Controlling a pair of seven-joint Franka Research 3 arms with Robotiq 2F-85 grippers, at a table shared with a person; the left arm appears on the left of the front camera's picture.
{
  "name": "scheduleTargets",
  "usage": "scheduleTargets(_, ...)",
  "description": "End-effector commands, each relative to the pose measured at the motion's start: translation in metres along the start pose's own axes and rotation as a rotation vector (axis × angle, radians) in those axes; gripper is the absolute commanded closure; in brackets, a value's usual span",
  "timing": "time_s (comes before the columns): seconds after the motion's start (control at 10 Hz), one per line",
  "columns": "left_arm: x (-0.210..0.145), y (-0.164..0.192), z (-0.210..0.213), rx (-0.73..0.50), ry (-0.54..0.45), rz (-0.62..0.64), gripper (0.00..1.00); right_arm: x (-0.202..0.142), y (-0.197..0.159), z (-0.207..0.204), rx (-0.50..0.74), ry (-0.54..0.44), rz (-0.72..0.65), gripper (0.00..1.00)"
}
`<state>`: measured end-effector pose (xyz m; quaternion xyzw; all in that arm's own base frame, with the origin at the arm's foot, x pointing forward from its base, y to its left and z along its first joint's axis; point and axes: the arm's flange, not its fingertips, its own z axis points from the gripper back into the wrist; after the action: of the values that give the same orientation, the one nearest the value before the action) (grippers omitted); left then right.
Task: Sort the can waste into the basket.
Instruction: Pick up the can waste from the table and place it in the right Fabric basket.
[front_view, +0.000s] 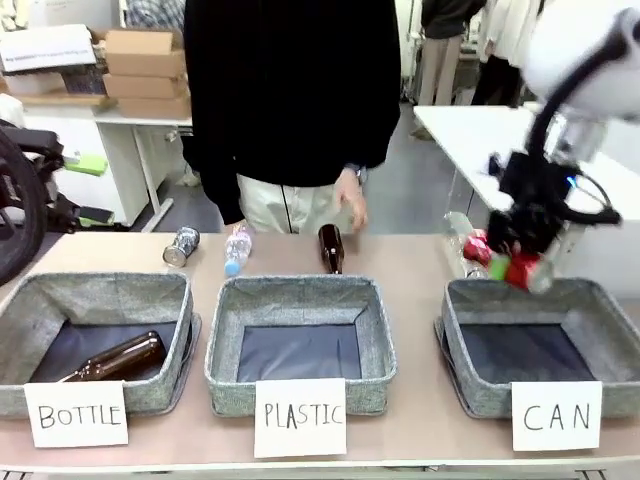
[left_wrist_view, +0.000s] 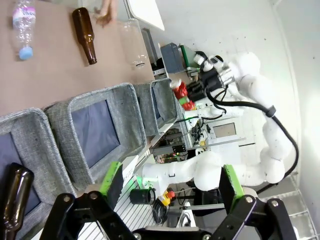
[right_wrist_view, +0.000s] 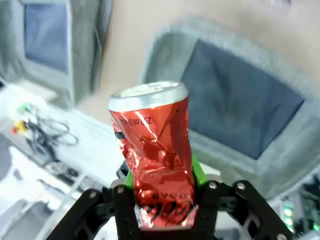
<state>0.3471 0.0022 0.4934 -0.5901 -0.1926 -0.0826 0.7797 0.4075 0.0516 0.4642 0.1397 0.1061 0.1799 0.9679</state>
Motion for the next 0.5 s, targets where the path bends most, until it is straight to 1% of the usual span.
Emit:
scheduleTargets(0.0, 0.000, 0.000, -0.002, -0.024, -0.010, -0.023, 0.00, -0.008, -0.026, -0.023, 0.107, -0.066, -0.008, 1.00)
scheduleTargets(0.1, 0.000, 0.000, -0.002, -0.024, -0.010, -0.023, 0.00, -0.012, -0.031, -0.028, 0.138, -0.092, -0.007, 1.00)
scheduleTargets(0.4, 0.000, 0.000, -0.002, -0.024, -0.010, -0.023, 0.00, -0.013, -0.036, -0.030, 0.151, -0.098, -0.051, 1.00)
